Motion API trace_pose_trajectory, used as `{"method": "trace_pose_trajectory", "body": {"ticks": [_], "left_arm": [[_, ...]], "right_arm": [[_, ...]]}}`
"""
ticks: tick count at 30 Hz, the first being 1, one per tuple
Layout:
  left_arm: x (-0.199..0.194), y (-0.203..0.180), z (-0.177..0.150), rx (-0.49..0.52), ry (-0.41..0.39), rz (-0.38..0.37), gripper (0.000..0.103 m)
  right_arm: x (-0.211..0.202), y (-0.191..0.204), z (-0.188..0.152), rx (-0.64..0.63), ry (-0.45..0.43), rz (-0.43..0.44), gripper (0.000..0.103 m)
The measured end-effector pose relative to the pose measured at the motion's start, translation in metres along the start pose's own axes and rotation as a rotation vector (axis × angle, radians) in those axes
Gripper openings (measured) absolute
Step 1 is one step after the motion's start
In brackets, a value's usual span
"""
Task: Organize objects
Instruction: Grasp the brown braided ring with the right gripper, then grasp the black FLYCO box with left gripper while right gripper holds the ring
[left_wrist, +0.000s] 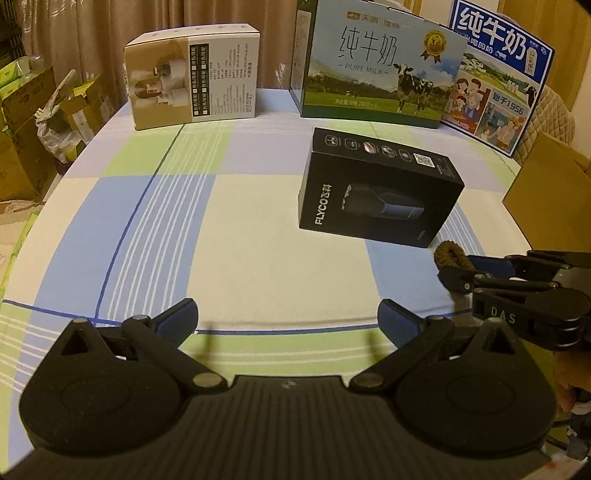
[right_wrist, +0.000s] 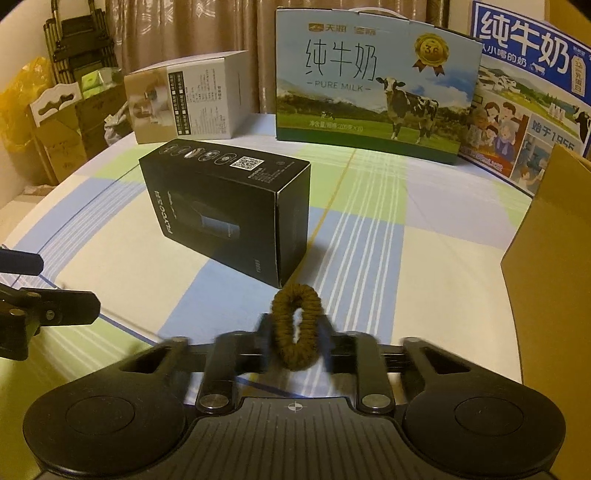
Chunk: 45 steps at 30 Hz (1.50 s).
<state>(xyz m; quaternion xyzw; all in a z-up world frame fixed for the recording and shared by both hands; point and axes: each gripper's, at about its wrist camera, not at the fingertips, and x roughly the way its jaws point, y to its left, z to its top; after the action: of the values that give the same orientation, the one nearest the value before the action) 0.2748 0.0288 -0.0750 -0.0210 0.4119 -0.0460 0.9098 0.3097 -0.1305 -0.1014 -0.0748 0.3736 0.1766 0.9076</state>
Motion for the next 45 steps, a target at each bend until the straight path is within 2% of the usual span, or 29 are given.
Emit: {"method": "trace_pose_trajectory", "body": {"ticks": [5, 9, 12, 20, 25, 31, 35, 40, 45], "left_arm": [[0.001, -0.002, 0.002, 0.013, 0.001, -0.013, 0.101], [0.002, -0.002, 0.007, 0.021, 0.0, -0.046, 0.096], [0.001, -0.005, 0.011, 0.039, -0.008, -0.052, 0.095], [0.006, -0.012, 0.027, 0.114, -0.028, -0.062, 0.091], [0.015, -0.016, 0.042, 0.171, -0.053, -0.053, 0.086], [0.029, -0.02, 0.059, 0.233, -0.079, -0.11, 0.082], [0.034, -0.022, 0.068, 0.286, -0.109, -0.182, 0.082], [0.039, -0.025, 0.075, 0.312, -0.095, -0.24, 0.082], [0.029, -0.034, 0.066, 0.327, -0.085, -0.301, 0.082]], "right_arm": [[-0.006, -0.005, 0.005, 0.029, 0.008, -0.015, 0.014], [-0.018, -0.012, 0.013, 0.057, -0.008, -0.035, 0.014], [-0.026, -0.018, 0.019, 0.083, -0.014, -0.043, 0.014], [-0.033, -0.018, 0.025, 0.092, -0.016, -0.01, 0.014], [-0.035, -0.031, 0.028, 0.15, -0.014, 0.004, 0.014], [-0.034, -0.035, 0.027, 0.142, -0.015, 0.016, 0.014], [-0.03, -0.039, 0.027, 0.155, -0.012, 0.027, 0.014], [-0.029, -0.036, 0.028, 0.148, -0.025, 0.051, 0.014], [-0.03, -0.034, 0.03, 0.147, -0.037, 0.063, 0.014]]}}
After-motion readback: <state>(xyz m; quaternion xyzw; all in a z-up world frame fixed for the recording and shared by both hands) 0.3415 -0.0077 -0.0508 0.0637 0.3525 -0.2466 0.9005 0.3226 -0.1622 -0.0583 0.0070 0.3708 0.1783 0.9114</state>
